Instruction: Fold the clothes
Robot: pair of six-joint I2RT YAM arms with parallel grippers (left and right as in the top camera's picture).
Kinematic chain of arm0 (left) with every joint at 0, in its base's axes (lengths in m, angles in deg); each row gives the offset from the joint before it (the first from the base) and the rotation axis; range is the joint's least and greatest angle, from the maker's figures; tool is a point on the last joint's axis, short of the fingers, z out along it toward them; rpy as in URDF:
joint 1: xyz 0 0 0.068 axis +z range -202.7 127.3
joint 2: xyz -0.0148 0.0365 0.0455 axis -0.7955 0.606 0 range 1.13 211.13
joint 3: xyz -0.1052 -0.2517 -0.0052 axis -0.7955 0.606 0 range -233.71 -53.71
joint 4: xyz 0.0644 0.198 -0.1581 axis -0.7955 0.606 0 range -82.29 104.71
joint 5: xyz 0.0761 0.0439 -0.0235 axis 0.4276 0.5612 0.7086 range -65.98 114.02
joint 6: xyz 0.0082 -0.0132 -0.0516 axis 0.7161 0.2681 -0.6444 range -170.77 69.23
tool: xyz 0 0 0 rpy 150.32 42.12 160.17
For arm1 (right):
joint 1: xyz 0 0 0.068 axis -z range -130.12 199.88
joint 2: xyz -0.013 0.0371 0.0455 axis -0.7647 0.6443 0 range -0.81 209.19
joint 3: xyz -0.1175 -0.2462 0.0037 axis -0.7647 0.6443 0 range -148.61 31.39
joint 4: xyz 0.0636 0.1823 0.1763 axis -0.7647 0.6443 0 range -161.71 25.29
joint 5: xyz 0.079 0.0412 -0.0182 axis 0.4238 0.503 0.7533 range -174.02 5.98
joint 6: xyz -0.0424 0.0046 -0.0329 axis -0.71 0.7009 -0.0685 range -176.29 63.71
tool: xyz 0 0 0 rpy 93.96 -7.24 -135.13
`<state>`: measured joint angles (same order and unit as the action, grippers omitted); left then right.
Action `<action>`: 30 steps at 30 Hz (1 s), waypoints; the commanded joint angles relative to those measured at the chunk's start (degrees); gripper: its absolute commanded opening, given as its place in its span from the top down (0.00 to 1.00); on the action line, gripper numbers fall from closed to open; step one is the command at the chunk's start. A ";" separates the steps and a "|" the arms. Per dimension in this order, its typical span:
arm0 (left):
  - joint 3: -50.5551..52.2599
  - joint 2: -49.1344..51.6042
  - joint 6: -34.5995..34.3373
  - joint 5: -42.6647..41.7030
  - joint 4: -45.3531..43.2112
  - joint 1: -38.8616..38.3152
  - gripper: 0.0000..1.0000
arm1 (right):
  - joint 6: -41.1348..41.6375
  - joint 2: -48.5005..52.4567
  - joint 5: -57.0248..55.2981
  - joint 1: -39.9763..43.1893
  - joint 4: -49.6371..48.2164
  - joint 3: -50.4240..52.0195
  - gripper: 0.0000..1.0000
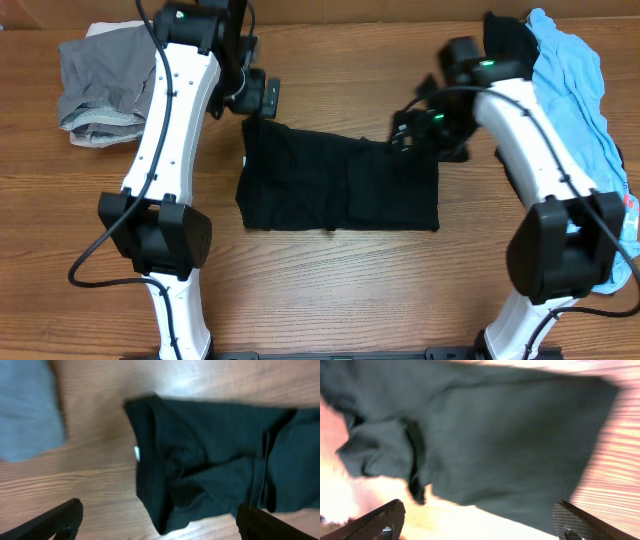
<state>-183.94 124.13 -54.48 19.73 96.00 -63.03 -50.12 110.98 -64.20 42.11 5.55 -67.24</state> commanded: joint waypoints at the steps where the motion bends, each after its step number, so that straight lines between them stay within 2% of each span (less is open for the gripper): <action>1: 6.54 -0.48 6.86 -6.75 -1.64 1.09 0.00 | -2.75 -0.57 -0.20 3.72 0.46 -1.29 0.01; 6: 15.63 -0.48 10.34 -6.75 -5.90 1.60 0.00 | -4.85 -0.55 -0.24 6.67 0.48 -1.09 0.00; 14: 28.00 -0.48 13.40 -6.54 -16.17 1.75 0.00 | -5.18 -0.55 -0.26 7.06 -0.28 -1.09 0.00; 24: 41.53 -0.48 12.68 -4.70 -29.59 1.84 0.00 | -5.16 -0.55 -0.24 7.06 -0.39 -1.09 0.00; 30: 45.13 -0.48 11.08 -4.74 -33.57 1.84 0.03 | -5.14 -0.55 -0.24 7.04 -0.39 -1.09 0.02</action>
<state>-141.41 122.92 -43.05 15.23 63.52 -61.58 -54.84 110.98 -64.53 49.09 5.44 -67.24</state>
